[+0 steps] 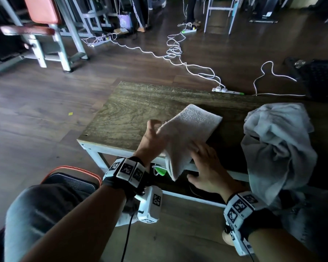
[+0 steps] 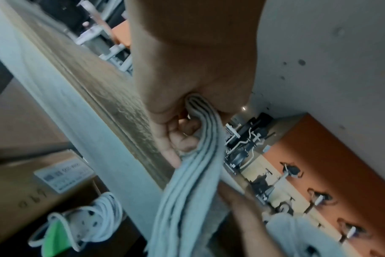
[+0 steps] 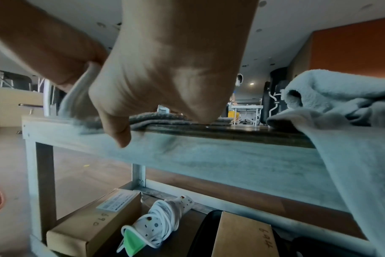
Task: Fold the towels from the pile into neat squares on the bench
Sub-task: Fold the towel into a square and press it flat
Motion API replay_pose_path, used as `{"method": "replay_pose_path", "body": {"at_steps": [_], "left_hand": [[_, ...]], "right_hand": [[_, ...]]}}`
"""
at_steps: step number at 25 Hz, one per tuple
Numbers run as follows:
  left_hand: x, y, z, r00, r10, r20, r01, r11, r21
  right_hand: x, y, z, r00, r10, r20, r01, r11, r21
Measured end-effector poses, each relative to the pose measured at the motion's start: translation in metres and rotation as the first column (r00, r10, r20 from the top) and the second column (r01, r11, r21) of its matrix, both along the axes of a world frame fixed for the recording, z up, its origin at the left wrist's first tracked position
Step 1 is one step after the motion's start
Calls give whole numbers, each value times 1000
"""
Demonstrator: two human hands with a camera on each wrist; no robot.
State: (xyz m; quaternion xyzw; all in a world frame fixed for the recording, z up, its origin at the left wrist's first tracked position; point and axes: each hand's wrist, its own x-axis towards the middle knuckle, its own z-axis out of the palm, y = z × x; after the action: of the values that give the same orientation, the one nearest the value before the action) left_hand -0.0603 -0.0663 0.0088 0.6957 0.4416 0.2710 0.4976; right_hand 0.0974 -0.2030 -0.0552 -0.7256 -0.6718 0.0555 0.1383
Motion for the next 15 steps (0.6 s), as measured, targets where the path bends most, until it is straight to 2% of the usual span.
{"method": "replay_pose_path", "body": {"at_steps": [1, 3, 6, 8, 10, 11, 12, 13, 14, 15], "left_hand": [[4, -2, 8, 995, 2, 100, 9, 995, -102], [15, -7, 25, 981, 27, 190, 19, 971, -240], [22, -11, 41, 942, 85, 325, 43, 930, -366], [18, -7, 39, 924, 45, 379, 98, 932, -349], [12, -2, 29, 958, 1, 286, 50, 984, -173], [9, -2, 24, 979, -16, 202, 18, 1000, -6], [5, -3, 19, 994, -30, 107, 10, 983, 184], [3, -3, 10, 999, -17, 28, 6, 939, 343], [1, -2, 1, 1000, 14, -6, -10, 905, 426], [-2, 0, -6, 999, 28, 16, -32, 906, 422]], "right_hand": [[-2, -2, -2, 999, -21, 27, 21, 1000, -4], [-7, -2, -2, 999, -53, -10, 53, 996, 74], [-12, 4, 2, 978, 14, -210, 55, 945, 323], [-9, 7, 4, 931, 16, -366, 128, 922, 367], [-6, 5, 11, 793, -90, -603, 294, 923, 249], [-5, 4, 17, 703, -148, -695, 362, 916, 171], [-3, 3, 24, 636, -190, -748, 406, 907, 115], [-1, 3, 30, 606, -223, -763, 432, 898, 80], [-1, 3, 35, 591, -243, -769, 443, 895, 57], [1, 3, 38, 578, -254, -776, 447, 893, 41]]}}
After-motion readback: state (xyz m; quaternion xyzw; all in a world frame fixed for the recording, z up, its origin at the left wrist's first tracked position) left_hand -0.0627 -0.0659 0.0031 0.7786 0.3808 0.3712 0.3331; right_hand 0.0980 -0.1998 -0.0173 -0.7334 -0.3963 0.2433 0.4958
